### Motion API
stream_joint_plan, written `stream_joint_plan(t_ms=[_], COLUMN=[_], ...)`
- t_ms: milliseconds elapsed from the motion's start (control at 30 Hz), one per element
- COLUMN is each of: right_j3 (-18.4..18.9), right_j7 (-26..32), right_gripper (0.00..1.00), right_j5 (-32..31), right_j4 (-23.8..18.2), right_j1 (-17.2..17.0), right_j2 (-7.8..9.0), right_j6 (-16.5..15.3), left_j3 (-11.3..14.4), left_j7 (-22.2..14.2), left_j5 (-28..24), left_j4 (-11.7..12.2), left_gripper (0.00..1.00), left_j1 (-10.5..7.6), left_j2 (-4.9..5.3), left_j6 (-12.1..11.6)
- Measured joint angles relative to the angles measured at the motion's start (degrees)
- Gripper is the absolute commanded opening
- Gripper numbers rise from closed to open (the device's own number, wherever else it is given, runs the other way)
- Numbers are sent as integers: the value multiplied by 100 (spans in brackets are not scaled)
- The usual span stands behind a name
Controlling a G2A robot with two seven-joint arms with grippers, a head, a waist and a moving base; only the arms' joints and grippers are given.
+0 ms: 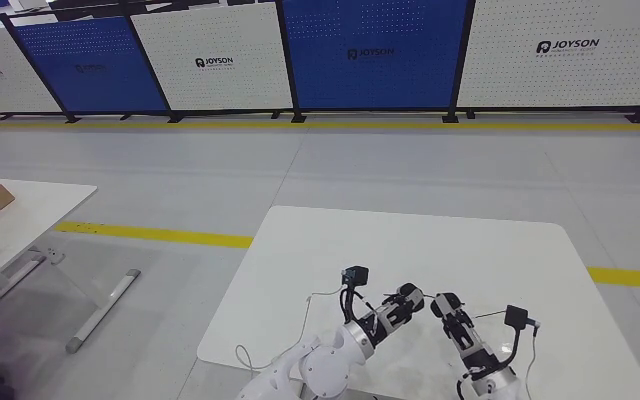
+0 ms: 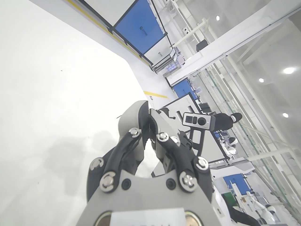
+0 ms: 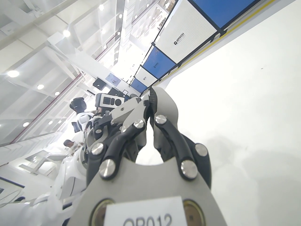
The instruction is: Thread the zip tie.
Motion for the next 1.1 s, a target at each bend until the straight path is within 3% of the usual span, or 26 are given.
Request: stream_joint_plan(t_ms=[433,800,833,933,1067,1100], right_j3=[131,85,84,95,100,96], right_j7=[326,360,337,285,202,178], right_gripper=[0,0,0,0,0,0], right_j5=[489,408,410,410,336,319], right_j4=[-82,-18,-18,-14,15,23], right_j1=[-5,34,30,13,1,0], right_j2=[50,57,57,58,56,55], right_j6=[0,0,0,0,0,0], left_j3=[10,-25,-25,-21,19,20], left_j7=[-74,-161,-143,-95,-68,-58], left_j5=[97,92,99,164,243,243], left_j4=[-78,-124,-115,-85,-60,-57], left_gripper=[0,0,2,41,53,51], left_j1=[37,85,84,77,68,68], left_j2=[0,12,10,5,-4,-6], left_j6=[-22,-57,-42,64,128,125])
